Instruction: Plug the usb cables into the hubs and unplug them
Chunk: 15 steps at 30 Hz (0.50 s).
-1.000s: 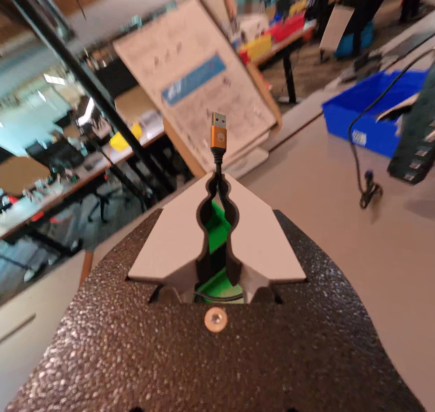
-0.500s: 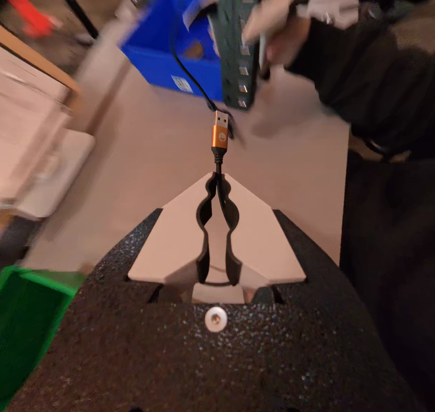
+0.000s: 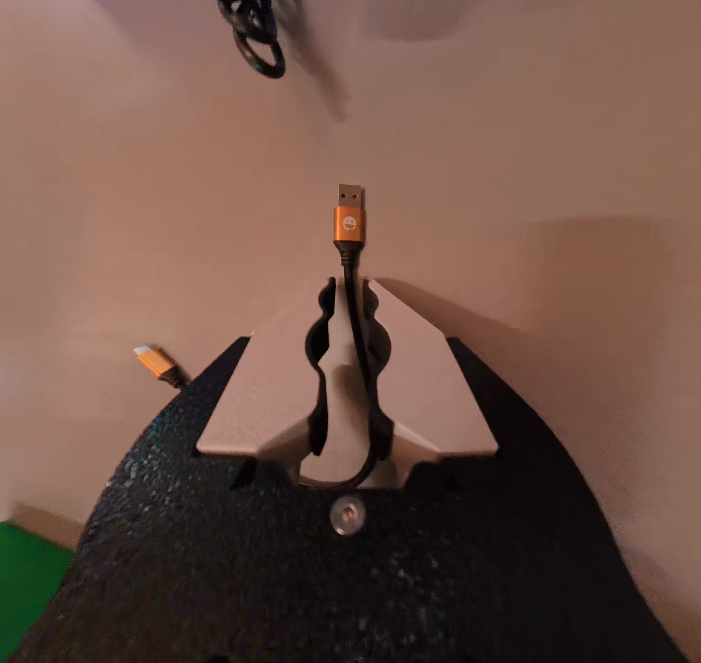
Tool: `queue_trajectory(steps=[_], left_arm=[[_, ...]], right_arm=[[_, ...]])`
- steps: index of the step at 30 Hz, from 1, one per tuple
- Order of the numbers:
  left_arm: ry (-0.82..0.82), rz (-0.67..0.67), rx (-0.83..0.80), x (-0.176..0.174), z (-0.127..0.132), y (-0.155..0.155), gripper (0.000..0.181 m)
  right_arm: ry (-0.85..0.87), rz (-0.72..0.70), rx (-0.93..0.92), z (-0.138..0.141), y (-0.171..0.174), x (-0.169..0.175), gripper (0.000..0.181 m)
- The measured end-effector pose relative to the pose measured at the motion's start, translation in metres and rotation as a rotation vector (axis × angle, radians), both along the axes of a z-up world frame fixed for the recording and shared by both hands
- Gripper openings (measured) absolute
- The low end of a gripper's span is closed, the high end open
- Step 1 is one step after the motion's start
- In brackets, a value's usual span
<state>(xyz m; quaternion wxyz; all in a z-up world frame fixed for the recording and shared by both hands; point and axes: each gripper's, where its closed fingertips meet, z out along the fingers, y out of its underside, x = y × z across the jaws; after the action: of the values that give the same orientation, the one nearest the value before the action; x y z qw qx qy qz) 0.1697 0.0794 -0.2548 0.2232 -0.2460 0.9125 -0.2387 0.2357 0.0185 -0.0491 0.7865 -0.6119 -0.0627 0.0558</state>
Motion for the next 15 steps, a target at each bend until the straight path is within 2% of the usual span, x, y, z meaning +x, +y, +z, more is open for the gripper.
queue_trajectory(steps=[5, 15], left_arm=[[-0.137, -0.010, 0.017, 0.007, 0.002, -0.010, 0.014], [-0.152, 0.070, -0.132, 0.020, 0.000, -0.017, 0.011]], right_arm=[[-0.009, 0.009, 0.000, 0.002, 0.000, -0.004, 0.064], [-0.009, 0.018, -0.019, -0.003, 0.005, -0.006, 0.064]])
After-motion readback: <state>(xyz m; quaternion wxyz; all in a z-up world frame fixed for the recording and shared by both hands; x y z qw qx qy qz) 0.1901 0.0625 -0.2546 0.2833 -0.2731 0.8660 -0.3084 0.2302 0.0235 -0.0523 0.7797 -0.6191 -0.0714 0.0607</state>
